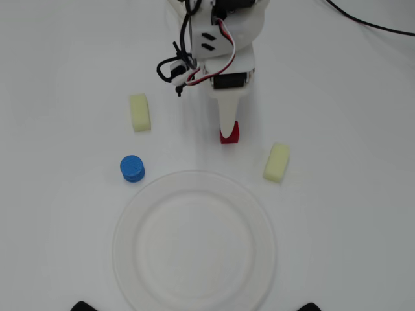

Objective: Grasp a red block and put it in the dish.

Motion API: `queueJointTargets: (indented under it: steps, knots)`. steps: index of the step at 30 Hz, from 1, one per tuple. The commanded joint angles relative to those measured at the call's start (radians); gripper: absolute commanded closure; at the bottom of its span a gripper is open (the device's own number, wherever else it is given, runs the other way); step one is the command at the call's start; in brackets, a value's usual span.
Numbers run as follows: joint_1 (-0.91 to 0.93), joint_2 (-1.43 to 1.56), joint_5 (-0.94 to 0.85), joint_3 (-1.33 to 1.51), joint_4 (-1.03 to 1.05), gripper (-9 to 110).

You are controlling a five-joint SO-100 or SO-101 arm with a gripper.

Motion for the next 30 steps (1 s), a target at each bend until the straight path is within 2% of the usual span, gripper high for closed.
queueJointTargets:
  steps: [1, 14, 22, 25, 30]
  knots:
    - [-0.005, -0.02, 0.008, -0.04, -0.025, 68]
    - [-0.038, -0.141, 0.023, -0.034, -0.169, 71]
    - [-0.044, -0.219, 0.035, -0.071, -0.212, 86]
    - [-0.044, -0.233, 0.044, -0.091, -0.212, 98]
    - [-0.028, -0.195, 0.011, -0.092, -0.204, 101]
